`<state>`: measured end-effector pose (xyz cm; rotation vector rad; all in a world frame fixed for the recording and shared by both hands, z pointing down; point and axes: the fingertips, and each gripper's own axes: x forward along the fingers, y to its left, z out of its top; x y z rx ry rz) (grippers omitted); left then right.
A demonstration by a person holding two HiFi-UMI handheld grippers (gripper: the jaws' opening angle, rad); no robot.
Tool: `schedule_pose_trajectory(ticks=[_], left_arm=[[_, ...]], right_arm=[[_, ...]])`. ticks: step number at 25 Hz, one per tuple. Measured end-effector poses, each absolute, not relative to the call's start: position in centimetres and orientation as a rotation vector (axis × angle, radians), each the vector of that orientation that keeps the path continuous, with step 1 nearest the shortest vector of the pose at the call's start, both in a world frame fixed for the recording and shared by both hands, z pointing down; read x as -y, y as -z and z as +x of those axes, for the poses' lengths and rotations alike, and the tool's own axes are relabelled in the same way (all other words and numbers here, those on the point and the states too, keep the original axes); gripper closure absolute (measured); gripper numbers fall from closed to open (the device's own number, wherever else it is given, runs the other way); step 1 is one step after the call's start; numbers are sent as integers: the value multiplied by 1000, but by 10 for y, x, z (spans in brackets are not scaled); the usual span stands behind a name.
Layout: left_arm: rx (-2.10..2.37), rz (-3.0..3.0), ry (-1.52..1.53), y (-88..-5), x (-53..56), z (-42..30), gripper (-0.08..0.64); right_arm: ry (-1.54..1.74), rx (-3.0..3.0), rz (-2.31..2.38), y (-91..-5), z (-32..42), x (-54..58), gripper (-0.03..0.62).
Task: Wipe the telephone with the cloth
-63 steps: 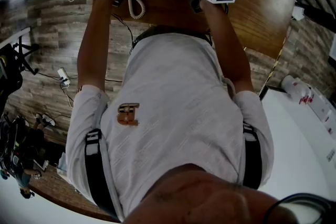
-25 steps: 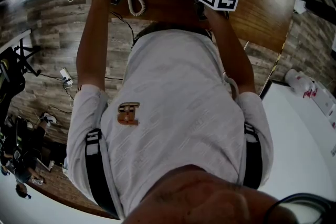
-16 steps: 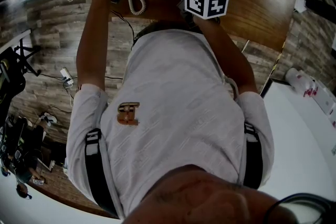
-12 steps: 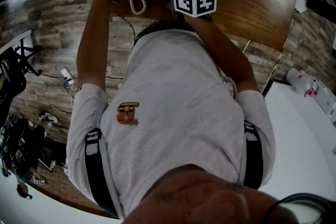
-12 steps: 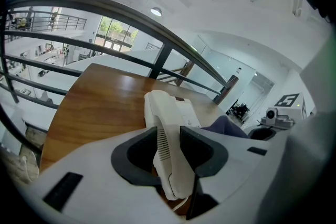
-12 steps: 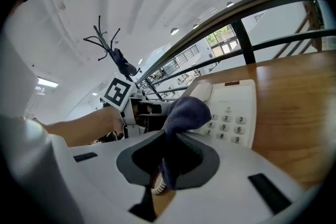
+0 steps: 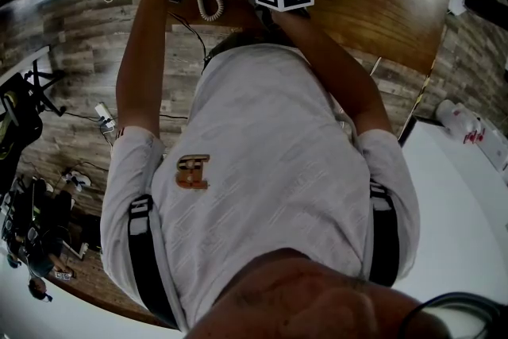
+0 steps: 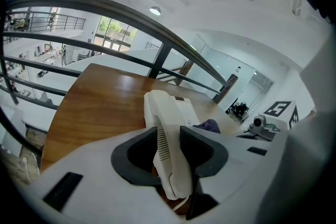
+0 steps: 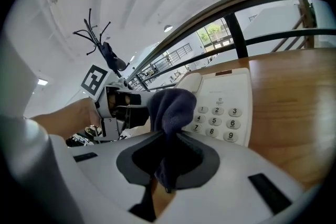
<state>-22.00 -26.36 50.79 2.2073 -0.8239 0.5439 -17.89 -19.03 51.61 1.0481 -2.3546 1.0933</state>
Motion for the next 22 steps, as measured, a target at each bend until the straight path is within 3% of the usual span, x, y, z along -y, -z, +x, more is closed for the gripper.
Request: schedule_pose_trajectory(ticks=[22], left_arm=[[880, 2214, -564, -504, 262, -218, 419]], right_arm=[[-1136, 2266, 1245, -515, -65, 180, 532]])
